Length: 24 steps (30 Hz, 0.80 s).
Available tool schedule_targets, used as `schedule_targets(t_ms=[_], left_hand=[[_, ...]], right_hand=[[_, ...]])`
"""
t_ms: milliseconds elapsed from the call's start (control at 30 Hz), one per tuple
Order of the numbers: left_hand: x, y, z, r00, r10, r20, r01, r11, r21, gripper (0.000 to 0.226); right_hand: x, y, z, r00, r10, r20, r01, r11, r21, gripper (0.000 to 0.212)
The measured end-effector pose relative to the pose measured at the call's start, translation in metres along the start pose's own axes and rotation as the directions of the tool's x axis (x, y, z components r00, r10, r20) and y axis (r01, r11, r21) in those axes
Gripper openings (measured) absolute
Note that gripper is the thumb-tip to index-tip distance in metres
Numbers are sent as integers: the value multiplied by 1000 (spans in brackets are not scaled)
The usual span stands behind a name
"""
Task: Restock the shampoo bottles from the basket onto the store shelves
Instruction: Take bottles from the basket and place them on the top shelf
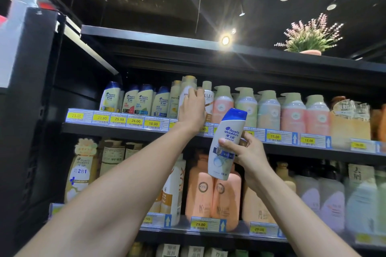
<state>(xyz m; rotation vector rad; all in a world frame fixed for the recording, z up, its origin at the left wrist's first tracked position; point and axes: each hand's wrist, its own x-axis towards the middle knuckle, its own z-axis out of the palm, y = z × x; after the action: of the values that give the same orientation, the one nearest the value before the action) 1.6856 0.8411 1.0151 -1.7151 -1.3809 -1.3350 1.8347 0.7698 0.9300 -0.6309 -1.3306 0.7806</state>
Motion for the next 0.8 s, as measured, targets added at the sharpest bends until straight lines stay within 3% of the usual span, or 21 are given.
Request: schedule_targets(t_ms=[300, 400, 500, 633, 800], left_hand=[[-15, -9, 0, 996, 63, -60, -63, 998, 0, 45], [-23, -22, -10, 986, 41, -163, -56, 995, -88, 35], [-31, -42, -29, 981, 17, -192, -74, 952, -296, 20], [-37, -77, -63, 998, -37, -44, 10, 860, -511, 18], [-25, -128, -104, 957, 146, 252, 68, 729, -681, 42]], right_hand=[[1, 6, -4, 1000, 22, 14, -22, 1000, 11, 34], [3, 5, 3, 1000, -9, 18, 9, 1000, -6, 33], [10, -3, 21, 999, -54, 3, 54, 998, -29, 32], [22, -25, 64, 990, -119, 70, 124, 989, -86, 26], [41, -46, 135, 975, -189, 118, 203, 971, -124, 41]])
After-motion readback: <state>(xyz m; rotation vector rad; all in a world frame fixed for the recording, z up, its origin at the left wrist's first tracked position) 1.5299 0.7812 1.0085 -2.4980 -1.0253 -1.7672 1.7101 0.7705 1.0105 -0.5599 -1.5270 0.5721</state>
